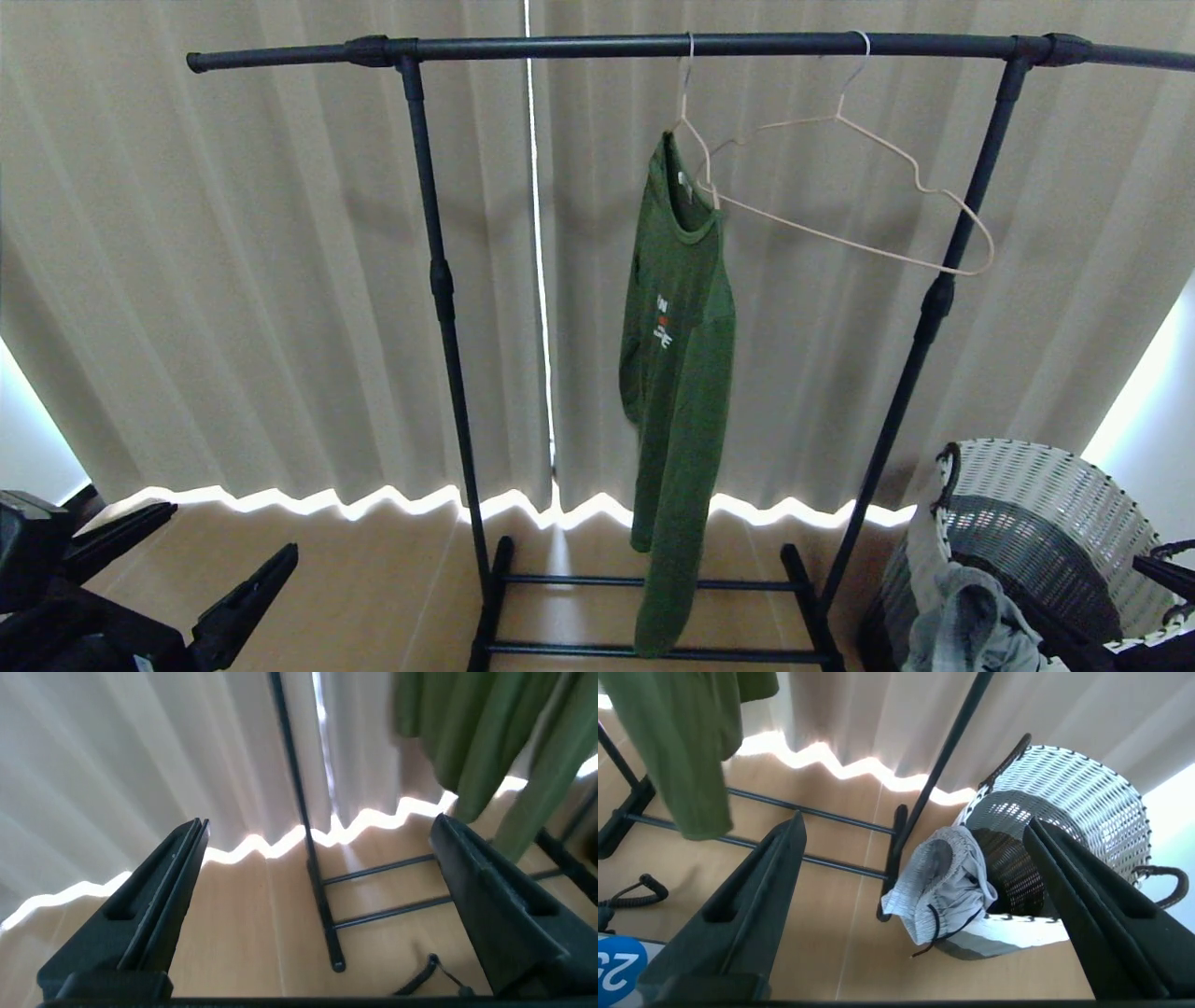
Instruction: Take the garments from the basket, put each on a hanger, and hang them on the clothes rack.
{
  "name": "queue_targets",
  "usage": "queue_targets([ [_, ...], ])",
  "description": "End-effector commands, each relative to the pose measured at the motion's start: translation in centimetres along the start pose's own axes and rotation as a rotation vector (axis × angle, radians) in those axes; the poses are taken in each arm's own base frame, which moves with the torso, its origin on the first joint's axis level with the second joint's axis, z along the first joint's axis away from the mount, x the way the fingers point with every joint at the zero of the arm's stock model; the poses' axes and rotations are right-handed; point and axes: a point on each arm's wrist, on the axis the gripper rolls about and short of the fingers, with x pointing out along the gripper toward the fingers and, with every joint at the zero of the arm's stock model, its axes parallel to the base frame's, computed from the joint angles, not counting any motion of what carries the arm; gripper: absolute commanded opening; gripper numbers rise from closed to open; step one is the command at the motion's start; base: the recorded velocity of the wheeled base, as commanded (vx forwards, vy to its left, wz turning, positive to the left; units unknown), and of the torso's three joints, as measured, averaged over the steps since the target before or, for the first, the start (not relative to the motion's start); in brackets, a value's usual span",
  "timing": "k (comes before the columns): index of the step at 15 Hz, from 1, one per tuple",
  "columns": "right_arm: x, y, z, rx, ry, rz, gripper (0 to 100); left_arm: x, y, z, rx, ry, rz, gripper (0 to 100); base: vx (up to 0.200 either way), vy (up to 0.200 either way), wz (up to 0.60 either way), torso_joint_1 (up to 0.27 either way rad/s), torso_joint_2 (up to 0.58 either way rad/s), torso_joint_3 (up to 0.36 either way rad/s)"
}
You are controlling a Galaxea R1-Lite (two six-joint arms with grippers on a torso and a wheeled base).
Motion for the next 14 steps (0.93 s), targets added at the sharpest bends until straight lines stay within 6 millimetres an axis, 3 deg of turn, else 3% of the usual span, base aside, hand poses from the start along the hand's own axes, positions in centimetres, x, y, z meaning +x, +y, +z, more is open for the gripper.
queue_targets([
  [1, 0.03, 0.00, -0.01, 0.000, 0.002, 0.001, 100, -0.02, 0.01, 0.00, 0.000, -0.001, -0.001, 100, 0.000, -0.200, 0.00, -0.002, 0.00, 0.007],
  [10, -0.02, 0.00, 0.01, 0.001, -0.001, 0.000, 100, -0.03, -0.04, -0.25, 0.002, 0.011, -0.003, 100, 0.000, -0.200, 0.00, 0.003, 0.01, 0.002],
  [14, -0.32, -0.05, 0.10, 0.001, -0.023, -0.009, 100, -0.26, -0.03, -0.26, 0.008, 0.000, -0.002, 100, 0.000, 0.000, 0.00, 0.000, 0.00, 0.000],
])
